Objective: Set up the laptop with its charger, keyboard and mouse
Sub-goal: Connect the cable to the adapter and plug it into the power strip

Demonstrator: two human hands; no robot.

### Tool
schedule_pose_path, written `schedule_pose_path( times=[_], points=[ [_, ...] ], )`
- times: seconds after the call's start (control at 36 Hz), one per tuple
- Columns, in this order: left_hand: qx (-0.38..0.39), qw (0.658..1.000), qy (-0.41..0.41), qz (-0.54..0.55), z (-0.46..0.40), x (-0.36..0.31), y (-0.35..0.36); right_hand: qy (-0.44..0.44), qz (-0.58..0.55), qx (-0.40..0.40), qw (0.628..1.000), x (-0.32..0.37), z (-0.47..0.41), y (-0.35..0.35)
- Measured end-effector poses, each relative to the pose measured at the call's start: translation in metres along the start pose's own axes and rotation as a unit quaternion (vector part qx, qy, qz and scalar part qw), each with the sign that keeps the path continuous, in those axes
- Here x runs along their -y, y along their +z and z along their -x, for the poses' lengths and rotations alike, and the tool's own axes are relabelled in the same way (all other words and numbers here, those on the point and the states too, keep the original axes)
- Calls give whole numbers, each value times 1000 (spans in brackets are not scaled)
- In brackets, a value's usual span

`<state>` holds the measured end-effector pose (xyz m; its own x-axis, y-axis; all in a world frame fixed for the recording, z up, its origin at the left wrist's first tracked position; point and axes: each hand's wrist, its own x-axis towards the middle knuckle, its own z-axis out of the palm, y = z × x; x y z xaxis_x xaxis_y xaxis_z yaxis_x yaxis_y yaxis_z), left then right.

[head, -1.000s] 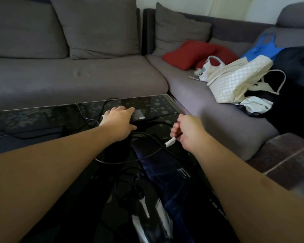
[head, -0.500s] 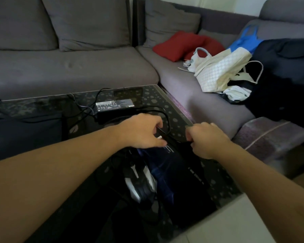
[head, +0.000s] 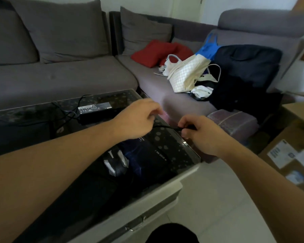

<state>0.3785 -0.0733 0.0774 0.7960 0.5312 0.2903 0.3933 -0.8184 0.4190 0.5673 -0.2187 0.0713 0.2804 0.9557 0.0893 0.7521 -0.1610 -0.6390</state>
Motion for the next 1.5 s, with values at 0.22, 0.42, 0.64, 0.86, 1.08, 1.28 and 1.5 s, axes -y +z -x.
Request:
schedule_pose_path(
  times=[0.22, 0.42, 0.64, 0.86, 1.08, 1.28, 1.5],
  points=[
    [115, 982, 11, 151, 9, -114, 20, -52, 15, -76, 996, 3, 69, -50],
    [126, 982, 43, 135, 20, -175, 45, -43, -35, -179, 982, -21, 142, -69],
    [168, 977, 104, 76, 30, -210, 59, -9, -118, -201, 972, -45, 207, -70],
    [168, 975, 80, 120, 40, -215, 68, 40, -303, -253, 918, -60, 252, -80],
    [194, 961, 18, 195, 47, -213, 73, 42, -306, -219, 926, -54, 236, -72],
    [196, 943, -20, 268, 44, -215, 85, 42, -259, -205, 943, -56, 220, -61],
    [200, 954, -39, 221, 47, -225, 124, 79, -247, -193, 946, -85, 232, -43]
  ],
)
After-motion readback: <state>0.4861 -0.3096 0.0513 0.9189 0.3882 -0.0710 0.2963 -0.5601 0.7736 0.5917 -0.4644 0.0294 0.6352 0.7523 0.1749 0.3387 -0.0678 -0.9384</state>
